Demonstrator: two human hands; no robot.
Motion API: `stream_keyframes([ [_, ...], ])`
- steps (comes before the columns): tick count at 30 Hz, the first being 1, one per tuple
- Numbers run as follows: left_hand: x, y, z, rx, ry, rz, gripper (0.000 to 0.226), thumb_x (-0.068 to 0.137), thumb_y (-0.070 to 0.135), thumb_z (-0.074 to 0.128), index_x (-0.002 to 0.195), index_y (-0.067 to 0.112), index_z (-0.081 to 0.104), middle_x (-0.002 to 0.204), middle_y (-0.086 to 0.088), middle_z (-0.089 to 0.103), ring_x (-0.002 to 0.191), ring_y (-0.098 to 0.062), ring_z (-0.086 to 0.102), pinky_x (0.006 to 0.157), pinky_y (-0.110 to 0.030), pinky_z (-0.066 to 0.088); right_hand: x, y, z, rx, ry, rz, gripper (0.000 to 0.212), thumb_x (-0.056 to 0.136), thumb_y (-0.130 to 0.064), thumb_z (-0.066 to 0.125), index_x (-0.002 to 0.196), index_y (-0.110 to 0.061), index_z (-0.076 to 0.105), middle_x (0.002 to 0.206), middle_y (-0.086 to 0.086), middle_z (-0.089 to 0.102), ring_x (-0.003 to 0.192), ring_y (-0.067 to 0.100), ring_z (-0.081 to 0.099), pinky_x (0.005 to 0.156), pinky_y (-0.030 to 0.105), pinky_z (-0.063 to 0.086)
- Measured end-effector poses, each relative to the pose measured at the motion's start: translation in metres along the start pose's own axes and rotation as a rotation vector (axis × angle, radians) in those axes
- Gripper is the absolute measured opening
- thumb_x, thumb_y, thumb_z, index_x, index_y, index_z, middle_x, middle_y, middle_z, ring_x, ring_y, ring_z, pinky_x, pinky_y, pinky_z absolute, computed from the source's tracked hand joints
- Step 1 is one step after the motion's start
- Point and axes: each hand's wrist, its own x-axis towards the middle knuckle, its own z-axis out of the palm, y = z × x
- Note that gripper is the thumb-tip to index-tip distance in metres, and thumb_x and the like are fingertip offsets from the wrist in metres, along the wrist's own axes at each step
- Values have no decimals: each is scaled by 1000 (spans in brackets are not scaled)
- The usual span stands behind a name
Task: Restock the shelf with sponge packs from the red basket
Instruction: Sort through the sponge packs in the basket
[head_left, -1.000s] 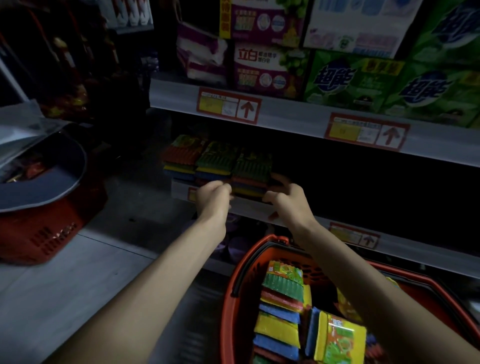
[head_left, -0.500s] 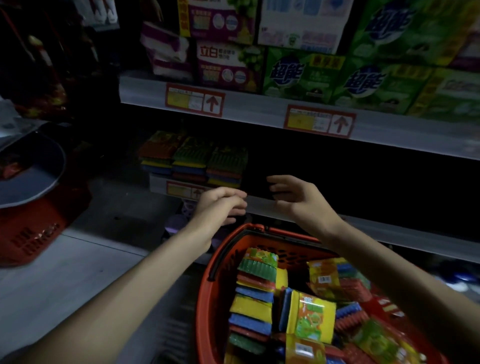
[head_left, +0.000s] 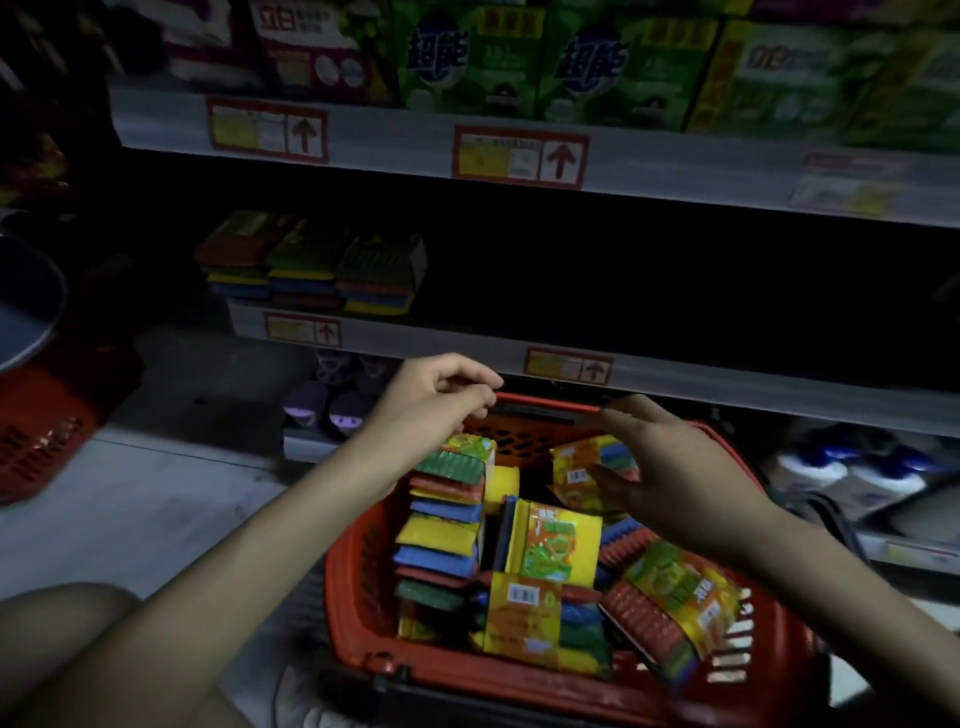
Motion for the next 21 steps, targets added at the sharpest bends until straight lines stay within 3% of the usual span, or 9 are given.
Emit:
stream_keyframes([
  [5,-6,-11,5,112,-12,0,14,96,14,67,95,24,76,94,-5,78,91,-18,74,79,-33,55,1,12,-1,-181,-129,63,55,101,-39,57,152,-27,40,141,1,51,125,24,56,92,38,55],
  [7,-3,-18,4,231,-26,15,12,96,18,68,95,27,76,90,0,77,87,-16,72,79,-35,55,-1,24,-6,-197,-215,168,55,100,-48,53,149,-26,44,140,3,55,123,25,59,93,38,54],
  [9,0,-25,4,365,-32,37,9,95,22,69,95,29,75,87,4,75,82,-11,70,74,-33,54,-4,40,-7,-283,-321,229,51,97,-58,52,138,-27,54,126,2,65,111,24,66,89,38,57],
  [12,3,-38,6,564,-50,71,8,94,25,69,101,27,72,96,9,70,89,-7,67,78,-31,53,-7,53,-4,-390,-492,280,45,98,-56,53,131,-25,58,116,-1,69,105,20,69,80,31,56],
  [16,4,-54,8,902,-132,31,41,92,46,65,130,30,60,121,1,57,115,-24,59,92,-39,50,-13,54,19,-450,-480,192,47,98,-55,54,135,-26,54,117,-1,67,104,21,68,78,34,58],
  [19,0,-63,17,1208,-243,-62,75,91,64,56,154,31,32,145,-6,42,130,-33,48,102,-44,46,-24,42,40,-370,-348,43,40,100,-51,51,132,-27,55,108,-3,64,90,17,67,68,31,55],
  [21,-5,-69,24,1323,-327,-122,87,90,69,54,159,30,16,153,-8,31,133,-37,43,102,-46,43,-32,29,51,-231,-328,-70,46,100,-57,49,137,-29,51,119,-5,62,95,16,67,74,33,58],
])
